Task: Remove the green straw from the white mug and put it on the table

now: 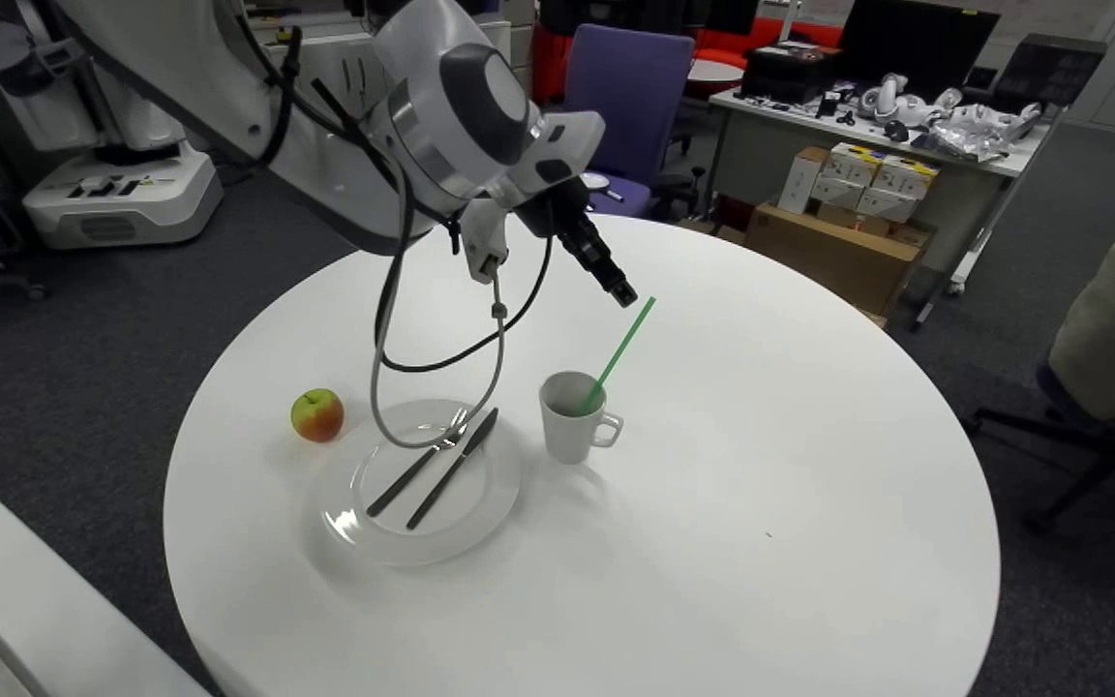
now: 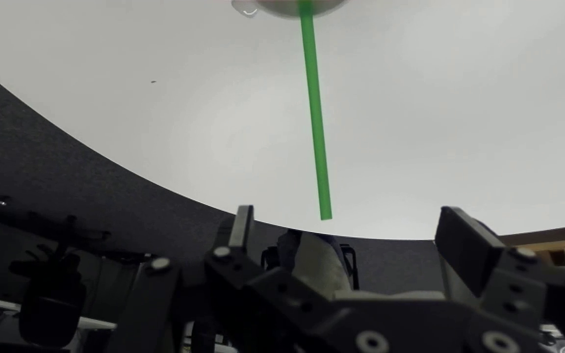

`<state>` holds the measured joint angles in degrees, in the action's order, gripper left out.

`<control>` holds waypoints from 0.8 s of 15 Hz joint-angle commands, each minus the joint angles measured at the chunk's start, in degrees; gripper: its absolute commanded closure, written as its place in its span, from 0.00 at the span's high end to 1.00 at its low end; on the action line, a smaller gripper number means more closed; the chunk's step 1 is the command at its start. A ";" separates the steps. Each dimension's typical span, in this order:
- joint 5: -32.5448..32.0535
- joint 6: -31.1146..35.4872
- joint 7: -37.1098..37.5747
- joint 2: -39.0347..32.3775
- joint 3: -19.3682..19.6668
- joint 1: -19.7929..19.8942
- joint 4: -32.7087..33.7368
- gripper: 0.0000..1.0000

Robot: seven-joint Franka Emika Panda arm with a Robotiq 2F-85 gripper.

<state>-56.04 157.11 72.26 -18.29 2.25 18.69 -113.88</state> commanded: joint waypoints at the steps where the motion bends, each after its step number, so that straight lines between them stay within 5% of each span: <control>1: -1.97 -1.63 0.10 -4.76 1.01 -0.77 5.56 1.00; 12: -4.69 -1.58 -4.30 -11.29 1.63 -1.27 10.94 1.00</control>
<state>-58.70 156.91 69.18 -28.01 2.90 18.02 -106.00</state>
